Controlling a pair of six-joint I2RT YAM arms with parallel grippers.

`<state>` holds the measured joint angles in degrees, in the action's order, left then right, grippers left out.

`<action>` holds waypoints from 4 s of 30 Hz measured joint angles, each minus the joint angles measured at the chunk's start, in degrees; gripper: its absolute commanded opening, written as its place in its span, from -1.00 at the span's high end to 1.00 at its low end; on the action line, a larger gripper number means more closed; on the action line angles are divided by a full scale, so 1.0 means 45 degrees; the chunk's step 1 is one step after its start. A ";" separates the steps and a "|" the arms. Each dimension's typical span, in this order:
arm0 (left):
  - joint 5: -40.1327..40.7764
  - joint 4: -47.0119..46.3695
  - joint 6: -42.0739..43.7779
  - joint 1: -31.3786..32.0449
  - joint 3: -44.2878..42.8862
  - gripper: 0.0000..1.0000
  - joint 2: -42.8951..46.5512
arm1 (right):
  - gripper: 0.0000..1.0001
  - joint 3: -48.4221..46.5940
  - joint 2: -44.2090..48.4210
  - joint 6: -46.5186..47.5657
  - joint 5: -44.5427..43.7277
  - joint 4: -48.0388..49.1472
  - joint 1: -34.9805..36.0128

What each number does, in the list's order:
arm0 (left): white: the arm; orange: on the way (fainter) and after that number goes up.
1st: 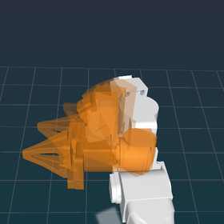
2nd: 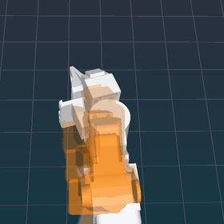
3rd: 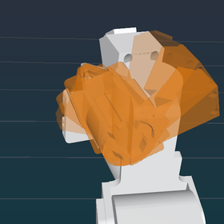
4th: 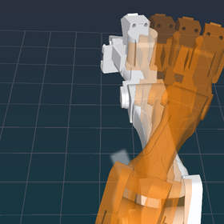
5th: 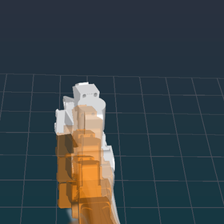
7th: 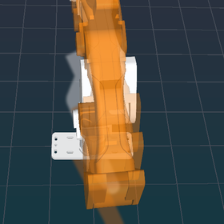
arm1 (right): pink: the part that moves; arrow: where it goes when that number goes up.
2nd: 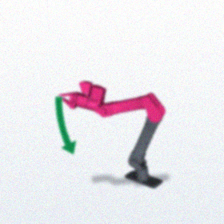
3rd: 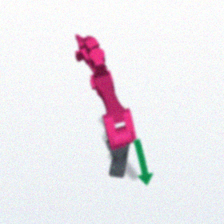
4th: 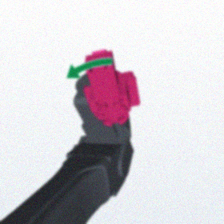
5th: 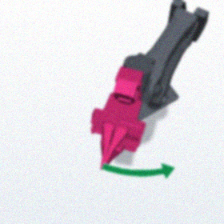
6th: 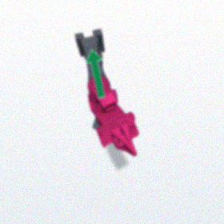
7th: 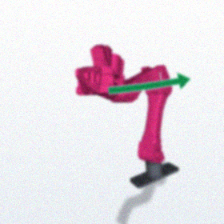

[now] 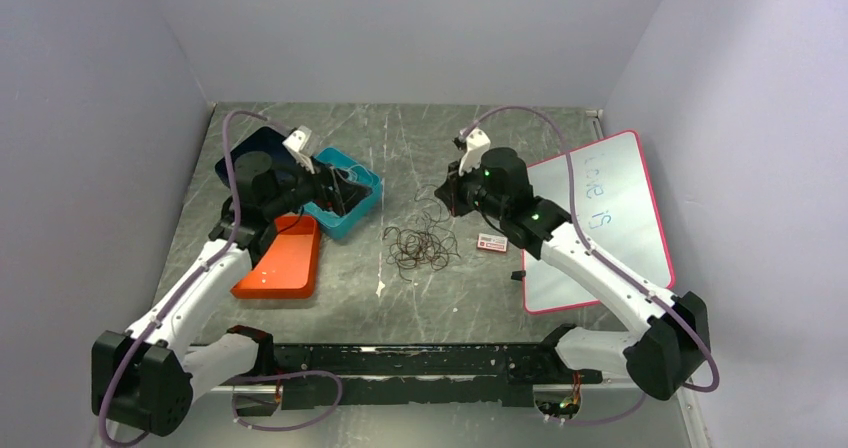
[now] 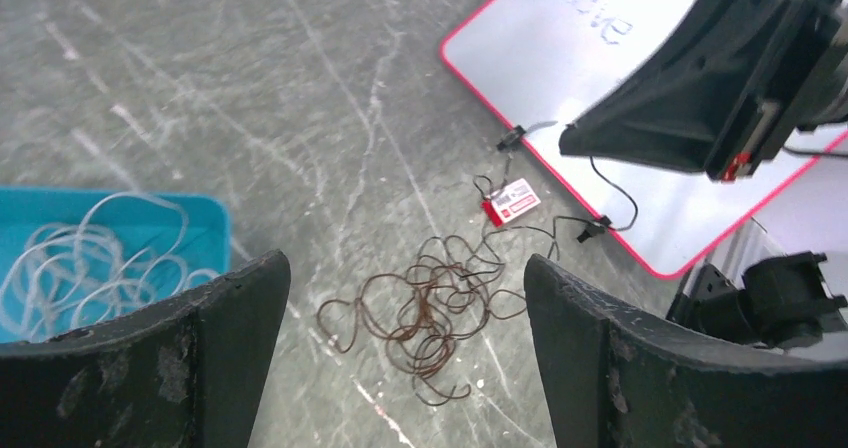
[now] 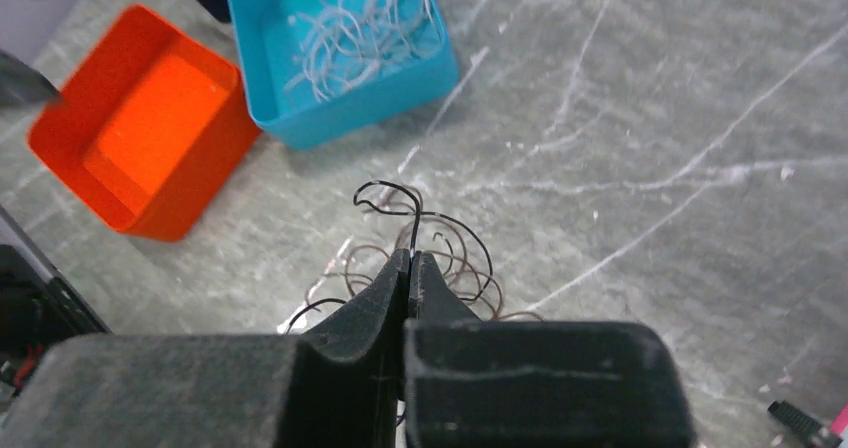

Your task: Untangle the cables

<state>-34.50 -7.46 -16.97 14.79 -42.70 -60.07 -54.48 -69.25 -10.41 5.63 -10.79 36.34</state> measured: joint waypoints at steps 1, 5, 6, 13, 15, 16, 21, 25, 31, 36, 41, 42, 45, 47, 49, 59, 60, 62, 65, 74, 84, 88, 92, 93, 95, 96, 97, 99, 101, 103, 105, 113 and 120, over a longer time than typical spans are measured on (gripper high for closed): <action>-0.0019 -0.0267 0.0010 0.0277 0.0000 -0.81 -0.0112 | 1.00 -0.0325 0.0039 -0.0005 0.0015 -0.0107 0.0000; 0.0097 -0.0967 0.0311 0.1603 0.0000 -0.81 -0.0665 | 1.00 -0.1273 0.0049 -0.0058 0.0136 -0.0461 0.0000; 0.0131 -0.1156 0.0408 0.1899 0.0000 -0.81 -0.0806 | 1.00 -0.1428 0.0044 -0.0063 0.0170 -0.0563 0.0000; 0.0597 -0.2696 0.1263 0.3041 0.0107 -0.84 -0.0986 | 1.00 -0.2472 -0.0253 -0.0272 0.0379 -0.1559 0.0000; 0.0967 -0.2837 0.1559 0.3327 0.0092 -0.84 -0.0971 | 1.00 -0.2545 -0.0287 -0.0311 0.0413 -0.1705 0.0000; 0.1127 -0.2861 0.1710 0.3541 0.0087 -0.84 -0.0971 | 1.00 -0.2545 -0.0287 -0.0345 0.0432 -0.1724 0.0000; 0.1855 -0.2939 0.2448 0.4697 0.0083 -0.84 -0.1049 | 1.00 -0.2589 -0.0291 -0.0641 0.0607 -0.1792 0.0000; 0.1928 -0.3201 0.2764 0.4949 0.0083 -0.84 -0.1234 | 1.00 -0.3084 -0.0457 -0.0787 0.0772 -0.1987 0.0000; 0.2511 -0.3235 0.3322 0.5289 0.0005 -0.84 -0.1739 | 1.00 -0.3551 -0.0597 -0.0942 0.1088 -0.2050 0.0000; 0.3036 -0.3521 0.3390 0.5474 0.0005 -0.85 -0.2001 | 1.00 -0.3560 -0.0646 -0.1156 0.1394 -0.2050 0.0000; 0.3570 -0.4420 0.3249 0.5513 0.0005 -0.84 -0.2215 | 1.00 -0.3555 -0.0699 -0.1355 0.1685 -0.2050 0.0000; 0.3667 -0.4639 0.3211 0.5513 0.0005 -0.83 -0.2297 | 1.00 -0.3560 -0.0699 -0.1399 0.1749 -0.2055 0.0000; 0.3837 -0.5275 0.3060 0.5513 0.0005 -0.61 -0.2701 | 1.00 -0.3560 -0.0704 -0.1545 0.1928 -0.2045 0.0000; 0.3857 -0.5527 0.2914 0.5513 -0.0005 -0.42 -0.3060 | 1.00 -0.3560 -0.0704 -0.1676 0.2050 -0.2035 0.0000; 0.3813 -0.5654 0.2798 0.5513 -0.0097 -0.28 -0.3478 | 1.00 -0.3565 -0.0704 -0.1758 0.2142 -0.2035 0.0000; 0.2487 -0.6484 0.1559 0.5518 -0.0500 0.41 -0.4940 | 1.00 -0.4590 -0.0704 -0.1860 0.2186 -0.2050 0.0000; 0.2395 -0.6543 0.1447 0.5518 -0.0495 0.41 -0.4988 | 1.00 -0.4687 -0.0704 -0.1865 0.2186 -0.2045 0.0000; 0.2239 -0.6810 0.1180 0.5518 -0.0403 0.39 -0.5032 | 1.00 -0.4901 -0.0709 -0.1865 0.2186 -0.2050 0.0000; 0.2040 -0.7159 0.0835 0.5518 -0.0214 0.37 -0.5051 | 1.00 -0.5183 -0.0719 -0.1875 0.2181 -0.2025 0.0000; 0.1205 -0.9112 -0.0860 0.5625 0.1044 0.32 -0.6169 | 1.00 -0.5372 -0.0311 -0.2171 0.2089 -0.1156 0.0000; 0.0952 -1.0530 -0.1880 0.6086 0.1554 0.34 -0.7072 | 1.00 -0.5673 0.0316 -0.2404 0.2040 -0.0491 0.0000; 0.0957 -1.0899 -0.2001 0.6173 0.1729 0.34 -0.7451 | 1.00 -0.6261 0.0311 -0.2399 0.1996 -0.0510 0.0000; 0.0957 -1.1045 -0.2074 0.6183 0.1987 0.35 -0.7873 | 1.00 -0.7189 0.0316 -0.2327 0.1972 -0.0515 0.0000; 0.0957 -1.1050 -0.2089 0.6183 0.2025 0.36 -0.7951 | 1.00 -0.7431 0.0316 -0.2283 0.1938 -0.0505 0.0000; 0.0957 -1.1055 -0.2093 0.6183 0.2108 0.36 -0.8092 | 1.00 -0.7834 0.0335 -0.2186 0.1792 -0.0466 0.0000; 0.0957 -1.1055 -0.2098 0.6183 0.2152 0.36 -0.8136 | 1.00 -0.7966 0.0350 -0.2142 0.1724 -0.0447 0.0000; 0.0957 -1.1055 -0.2098 0.6188 0.2200 0.37 -0.8155 | 1.00 -0.8116 0.0374 -0.2050 0.1651 -0.0437 0.0000; 0.0957 -1.1064 -0.2093 0.6193 0.2273 0.38 -0.8170 | 1.00 -0.8383 0.0398 -0.1865 0.1413 -0.0432 0.0000; 0.0957 -1.1079 -0.2093 0.6207 0.2351 0.39 -0.8170 | 1.00 -0.8592 0.0408 -0.1661 0.1151 -0.0442 0.0000; 0.0957 -1.1094 -0.2093 0.6217 0.2414 0.40 -0.8170 | 1.00 -0.8782 0.0408 -0.1457 0.0869 -0.0461 0.0000; 0.0957 -1.1103 -0.2093 0.6232 0.2467 0.40 -0.8170 | 1.00 -0.8986 0.0408 -0.1243 0.0544 -0.0520 0.0000; 0.0962 -1.1123 -0.2093 0.6241 0.2701 0.42 -0.8194 | 1.00 -1.0117 0.0408 -0.0447 -0.0889 -0.0219 0.0000; 0.0962 -1.1123 -0.2093 0.6241 0.2710 0.42 -0.8204 | 1.00 -1.0948 0.0291 0.0112 -0.1666 0.0486 0.0000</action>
<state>-30.17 -57.52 -26.39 42.87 -30.50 -96.99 -103.74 -67.94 -9.91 -1.87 -8.60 36.34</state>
